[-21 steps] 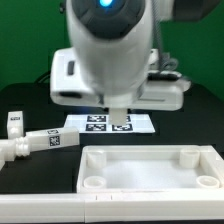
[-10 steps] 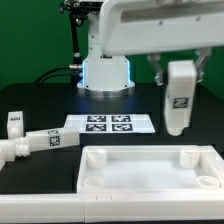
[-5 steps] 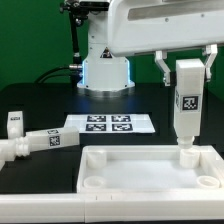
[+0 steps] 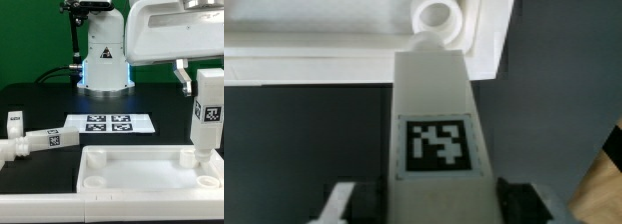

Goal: Assemble desk

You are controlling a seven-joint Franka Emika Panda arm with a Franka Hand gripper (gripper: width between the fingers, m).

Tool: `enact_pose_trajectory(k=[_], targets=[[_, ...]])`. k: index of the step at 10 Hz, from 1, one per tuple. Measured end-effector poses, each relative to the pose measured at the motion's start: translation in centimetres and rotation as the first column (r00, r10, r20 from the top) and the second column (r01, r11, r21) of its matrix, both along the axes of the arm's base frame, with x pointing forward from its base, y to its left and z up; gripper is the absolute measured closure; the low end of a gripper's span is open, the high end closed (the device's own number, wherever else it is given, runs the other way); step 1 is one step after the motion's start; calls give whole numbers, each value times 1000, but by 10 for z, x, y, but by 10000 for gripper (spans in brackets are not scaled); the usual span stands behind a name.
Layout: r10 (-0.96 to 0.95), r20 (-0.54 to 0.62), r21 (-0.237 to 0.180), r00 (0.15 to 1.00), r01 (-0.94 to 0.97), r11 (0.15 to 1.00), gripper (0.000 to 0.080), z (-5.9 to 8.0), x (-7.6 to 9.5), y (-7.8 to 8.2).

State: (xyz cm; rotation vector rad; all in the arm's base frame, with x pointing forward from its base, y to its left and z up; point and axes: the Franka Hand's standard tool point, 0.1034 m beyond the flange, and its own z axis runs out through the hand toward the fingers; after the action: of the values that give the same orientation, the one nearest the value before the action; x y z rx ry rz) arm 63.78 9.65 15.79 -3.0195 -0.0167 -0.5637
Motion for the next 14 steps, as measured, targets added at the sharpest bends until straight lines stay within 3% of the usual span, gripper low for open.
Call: enact_pose_trajectory(k=[2, 3, 7, 10, 14], targets=[[10, 69, -6, 998, -10, 1000, 515, -4, 0, 4], [18, 82, -9, 996, -18, 1000, 515, -11, -8, 9], [24, 62, -12, 998, -23, 1000, 515, -22, -15, 12], [22, 65, -12, 998, -22, 1000, 515, -23, -8, 13], [20, 56, -16, 998, -19, 1000, 515, -35, -7, 11]])
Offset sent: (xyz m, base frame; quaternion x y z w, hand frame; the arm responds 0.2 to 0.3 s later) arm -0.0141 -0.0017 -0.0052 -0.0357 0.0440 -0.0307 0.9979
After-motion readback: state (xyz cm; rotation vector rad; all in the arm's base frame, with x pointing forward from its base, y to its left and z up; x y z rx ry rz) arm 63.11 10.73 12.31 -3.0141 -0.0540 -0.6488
